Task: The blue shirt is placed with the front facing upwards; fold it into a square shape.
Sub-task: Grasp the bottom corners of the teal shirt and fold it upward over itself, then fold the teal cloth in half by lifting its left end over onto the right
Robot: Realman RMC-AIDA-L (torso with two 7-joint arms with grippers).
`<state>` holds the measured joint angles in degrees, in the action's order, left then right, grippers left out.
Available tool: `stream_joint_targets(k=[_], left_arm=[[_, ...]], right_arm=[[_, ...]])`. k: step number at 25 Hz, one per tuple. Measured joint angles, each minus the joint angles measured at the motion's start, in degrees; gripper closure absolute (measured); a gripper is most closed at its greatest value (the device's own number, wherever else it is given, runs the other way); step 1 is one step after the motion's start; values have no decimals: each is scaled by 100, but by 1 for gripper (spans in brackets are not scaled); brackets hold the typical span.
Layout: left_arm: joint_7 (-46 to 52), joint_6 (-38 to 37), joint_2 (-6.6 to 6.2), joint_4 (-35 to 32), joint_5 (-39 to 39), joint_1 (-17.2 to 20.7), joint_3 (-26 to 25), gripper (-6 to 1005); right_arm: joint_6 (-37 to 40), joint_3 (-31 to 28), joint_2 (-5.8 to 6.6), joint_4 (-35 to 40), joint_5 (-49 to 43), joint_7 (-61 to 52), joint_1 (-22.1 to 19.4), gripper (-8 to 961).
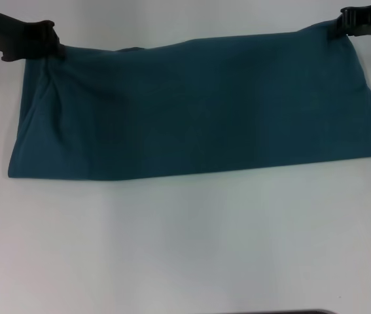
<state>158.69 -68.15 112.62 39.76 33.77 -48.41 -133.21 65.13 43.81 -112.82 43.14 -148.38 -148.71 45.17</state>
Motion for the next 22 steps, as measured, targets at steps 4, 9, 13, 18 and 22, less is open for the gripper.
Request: stream_joint_targets(k=[4,9,13,18,22], left_arm=[[1,34,1,-6,-2,-2,3,949],[7,51,8,-13,3,-2,-28,930],[50,64,3,15,-1,4,-59,916],[239,155,-26,53,-16,111,-59,897],[311,174,-45,63,-12,169,-65,795]], right_arm=[[-7,51,-7,-18,0,-1,13,893],[-26,53,-6,-62,0,0,16,891],[-105,19,43,-69,11,-1,13,890],[-188,4,145,-49,23,-4,24,889],[-198,40,197,-68,0,-4,108,804]])
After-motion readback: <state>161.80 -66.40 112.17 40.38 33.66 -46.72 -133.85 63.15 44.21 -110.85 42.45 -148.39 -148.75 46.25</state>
